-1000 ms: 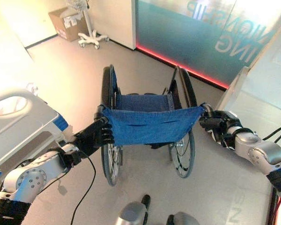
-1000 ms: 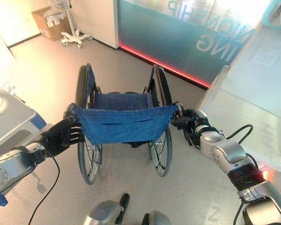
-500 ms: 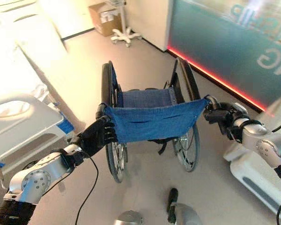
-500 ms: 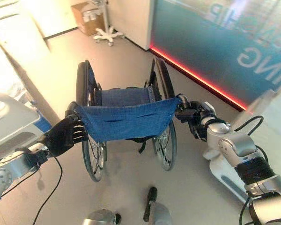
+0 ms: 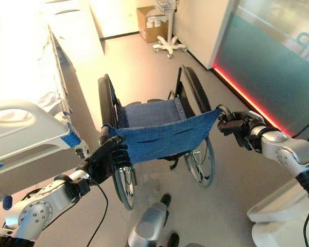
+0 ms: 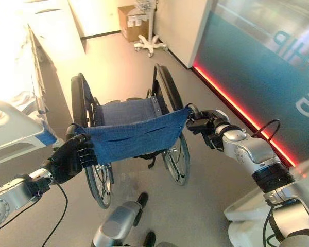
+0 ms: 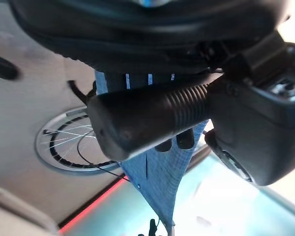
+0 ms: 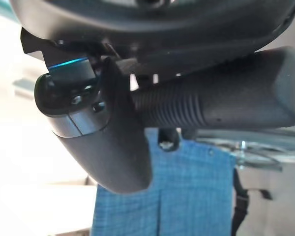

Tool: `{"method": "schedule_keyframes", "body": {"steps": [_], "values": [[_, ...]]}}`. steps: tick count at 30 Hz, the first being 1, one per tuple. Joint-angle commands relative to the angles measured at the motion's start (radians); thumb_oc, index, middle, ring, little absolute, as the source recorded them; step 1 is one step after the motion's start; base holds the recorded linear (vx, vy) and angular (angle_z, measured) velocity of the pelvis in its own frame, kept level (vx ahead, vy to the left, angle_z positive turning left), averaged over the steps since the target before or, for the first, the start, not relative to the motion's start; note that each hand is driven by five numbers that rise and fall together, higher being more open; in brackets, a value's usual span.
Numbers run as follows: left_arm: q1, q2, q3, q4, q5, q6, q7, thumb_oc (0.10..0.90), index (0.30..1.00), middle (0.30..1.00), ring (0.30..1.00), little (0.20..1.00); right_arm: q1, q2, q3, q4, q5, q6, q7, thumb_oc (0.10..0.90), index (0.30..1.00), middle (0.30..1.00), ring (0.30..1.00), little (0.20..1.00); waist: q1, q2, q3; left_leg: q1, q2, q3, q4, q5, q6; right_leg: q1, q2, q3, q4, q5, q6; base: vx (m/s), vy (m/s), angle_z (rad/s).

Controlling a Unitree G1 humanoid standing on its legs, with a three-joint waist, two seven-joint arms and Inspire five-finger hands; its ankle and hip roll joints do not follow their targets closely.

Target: Push the wheelchair next to the bed

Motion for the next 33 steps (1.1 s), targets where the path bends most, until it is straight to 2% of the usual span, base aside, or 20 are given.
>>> {"method": "schedule_keyframes", "body": {"steps": [1,3,5,6,7,8,10,11,13,14,17,18,19,22,24,28,30,31,32,33], "values": [[-0.100,-0.008,0.054,0.000,0.075,-0.156,0.027,0.400,0.300,0.300,0.300,0.300,-0.078,0.074,0.015,-0.115,-0.067,-0.185,0.056,0.400,0.300,0.300,0.300,0.300,-0.045,-0.007,-0.110,0.015,-0.022,0.067,-0.116,0.308,0.050,-0.004,0.034,-0.226,0.064,0.052,0.115,0.58,-0.047,0.13],[-0.124,0.021,0.077,0.028,0.060,-0.156,0.034,0.400,0.300,0.300,0.300,0.300,-0.074,0.109,0.017,-0.106,-0.104,-0.210,0.081,0.400,0.300,0.300,0.300,0.300,-0.029,-0.030,-0.131,0.047,-0.055,0.020,-0.108,0.241,0.088,0.008,0.012,-0.209,0.148,0.039,0.146,0.59,-0.031,-0.10],[-0.147,0.039,0.087,0.047,0.040,-0.143,0.034,0.400,0.300,0.300,0.300,0.300,-0.069,0.122,0.015,-0.101,-0.114,-0.218,0.091,0.400,0.300,0.300,0.300,0.300,-0.019,-0.039,-0.146,0.055,-0.060,0.021,-0.060,0.210,0.116,0.015,-0.001,-0.207,0.207,0.071,0.170,0.50,-0.005,-0.38],[-0.170,0.055,0.091,0.061,0.026,-0.124,0.036,0.400,0.300,0.300,0.300,0.300,-0.062,0.128,0.010,-0.099,-0.123,-0.226,0.101,0.400,0.300,0.300,0.300,0.300,-0.007,-0.069,-0.156,0.066,-0.085,0.017,-0.035,0.176,0.151,0.011,-0.028,-0.215,0.322,0.162,0.225,0.50,0.023,-0.38],[-0.180,0.058,0.087,0.065,0.027,-0.120,0.035,0.400,0.300,0.300,0.300,0.300,-0.064,0.129,0.013,-0.097,-0.125,-0.228,0.101,0.400,0.300,0.300,0.300,0.300,-0.006,-0.074,-0.161,0.074,-0.089,0.018,-0.037,0.168,0.163,-0.003,-0.027,-0.214,0.402,0.228,0.257,0.56,0.048,-0.24],[-0.210,0.069,0.071,0.072,0.026,-0.105,0.033,0.400,0.300,0.300,0.300,0.300,-0.069,0.127,0.014,-0.090,-0.129,-0.236,0.109,0.400,0.300,0.300,0.300,0.300,-0.005,-0.074,-0.176,0.099,-0.085,0.003,-0.039,0.155,0.180,-0.058,-0.008,-0.205,0.563,0.364,0.320,0.33,0.038,-0.02],[-0.230,0.074,0.057,0.075,0.018,-0.095,0.037,0.400,0.300,0.300,0.300,0.300,-0.080,0.123,0.017,-0.084,-0.125,-0.242,0.118,0.400,0.300,0.300,0.300,0.300,-0.008,-0.069,-0.182,0.117,-0.079,-0.022,-0.038,0.148,0.182,-0.099,0.006,-0.193,0.667,0.431,0.341,0.36,0.013,0.29],[-0.263,0.075,0.029,0.088,0.013,-0.089,0.040,0.400,0.300,0.300,0.300,0.300,-0.110,0.126,0.034,-0.071,-0.125,-0.248,0.124,0.400,0.300,0.300,0.300,0.300,-0.029,-0.070,-0.178,0.144,-0.090,-0.043,-0.018,0.124,0.188,-0.169,-0.025,-0.183,0.690,0.419,0.326,0.43,0.017,0.87],[-0.279,0.078,0.010,0.096,0.011,-0.088,0.038,0.400,0.300,0.300,0.300,0.300,-0.117,0.126,0.038,-0.074,-0.133,-0.246,0.128,0.400,0.300,0.300,0.300,0.300,-0.040,-0.062,-0.182,0.150,-0.091,-0.061,-0.003,0.114,0.192,-0.203,-0.047,-0.188,0.646,0.380,0.308,0.44,-0.004,1.09],[-0.283,0.089,0.002,0.101,0.011,-0.093,0.016,0.400,0.300,0.300,0.300,0.300,-0.122,0.117,0.043,-0.088,-0.134,-0.241,0.117,0.400,0.300,0.300,0.300,0.300,-0.055,-0.062,-0.175,0.164,-0.109,-0.091,0.021,0.101,0.198,-0.223,-0.099,-0.211,0.538,0.287,0.269,0.43,-0.075,0.97],[-0.270,0.117,0.012,0.106,-0.003,-0.109,-0.021,0.400,0.300,0.300,0.300,0.300,-0.122,0.084,0.030,-0.095,-0.128,-0.244,0.121,0.400,0.300,0.300,0.300,0.300,-0.072,-0.053,-0.159,0.201,-0.112,-0.161,0.076,0.073,0.178,-0.264,-0.150,-0.218,0.244,0.236,0.224,0.42,-0.194,0.56],[-0.265,0.118,0.014,0.105,-0.005,-0.114,-0.031,0.400,0.300,0.300,0.300,0.300,-0.126,0.072,0.028,-0.096,-0.122,-0.243,0.119,0.400,0.300,0.300,0.300,0.300,-0.080,-0.052,-0.150,0.221,-0.114,-0.181,0.095,0.058,0.172,-0.282,-0.174,-0.216,0.171,0.254,0.224,0.42,-0.288,0.38],[-0.259,0.120,0.011,0.108,-0.006,-0.123,-0.043,0.400,0.300,0.300,0.300,0.300,-0.141,0.052,0.033,-0.097,-0.105,-0.238,0.113,0.400,0.300,0.300,0.300,0.300,-0.096,-0.054,-0.141,0.258,-0.116,-0.206,0.114,0.005,0.167,-0.322,-0.218,-0.203,0.089,0.308,0.239,0.34,-0.246,0.44],[-0.241,0.120,0.012,0.091,0.000,-0.134,-0.045,0.400,0.300,0.300,0.300,0.300,-0.165,0.026,0.037,-0.103,-0.077,-0.224,0.110,0.400,0.300,0.300,0.300,0.300,-0.113,-0.057,-0.137,0.310,-0.103,-0.237,0.122,-0.062,0.158,-0.380,-0.274,-0.172,-0.030,0.386,0.269,0.39,-0.302,0.61],[-0.201,0.122,0.041,0.068,0.006,-0.148,-0.030,0.400,0.300,0.300,0.300,0.300,-0.195,-0.002,0.024,-0.158,-0.021,-0.165,0.097,0.400,0.300,0.300,0.300,0.300,-0.122,-0.059,-0.141,0.376,-0.054,-0.270,0.119,-0.106,0.143,-0.431,-0.314,-0.170,-0.081,0.441,0.295,0.55,-0.421,0.46],[-0.165,0.101,0.065,0.061,0.030,-0.157,-0.040,0.400,0.300,0.300,0.300,0.300,-0.208,-0.013,0.031,-0.173,-0.002,-0.147,0.102,0.400,0.300,0.300,0.300,0.300,-0.123,-0.073,-0.158,0.389,-0.029,-0.266,0.142,-0.074,0.131,-0.408,-0.296,-0.185,-0.052,0.430,0.297,0.40,-0.258,0.40],[-0.137,0.078,0.078,0.043,0.001,-0.166,-0.016,0.400,0.300,0.300,0.300,0.300,-0.224,-0.027,0.051,-0.166,-0.001,-0.134,0.131,0.400,0.300,0.300,0.300,0.300,-0.137,-0.072,-0.189,0.396,0.012,-0.273,0.208,0.016,0.098,-0.391,-0.248,-0.200,-0.005,0.359,0.268,0.48,-0.265,0.38],[-0.131,0.073,0.084,0.037,-0.017,-0.169,0.001,0.400,0.300,0.300,0.300,0.300,-0.228,-0.037,0.062,-0.168,0.001,-0.132,0.143,0.400,0.300,0.300,0.300,0.300,-0.145,-0.073,-0.198,0.392,0.029,-0.259,0.265,0.090,0.073,-0.375,-0.227,-0.215,0.002,0.330,0.242,0.35,-0.245,0.40],[-0.123,0.063,0.088,0.032,-0.027,-0.171,0.013,0.400,0.300,0.300,0.300,0.300,-0.235,-0.044,0.077,-0.165,-0.007,-0.135,0.159,0.400,0.300,0.300,0.300,0.300,-0.146,-0.081,-0.201,0.370,0.031,-0.239,0.352,0.153,0.057,-0.348,-0.216,-0.234,-0.004,0.314,0.217,0.31,-0.259,0.36],[-0.119,0.057,0.090,0.029,-0.029,-0.171,0.017,0.400,0.300,0.300,0.300,0.300,-0.239,-0.046,0.084,-0.163,-0.016,-0.136,0.171,0.400,0.300,0.300,0.300,0.300,-0.146,-0.087,-0.198,0.350,0.028,-0.225,0.412,0.175,0.053,-0.335,-0.213,-0.242,-0.008,0.308,0.206,0.25,-0.278,0.10]]}}
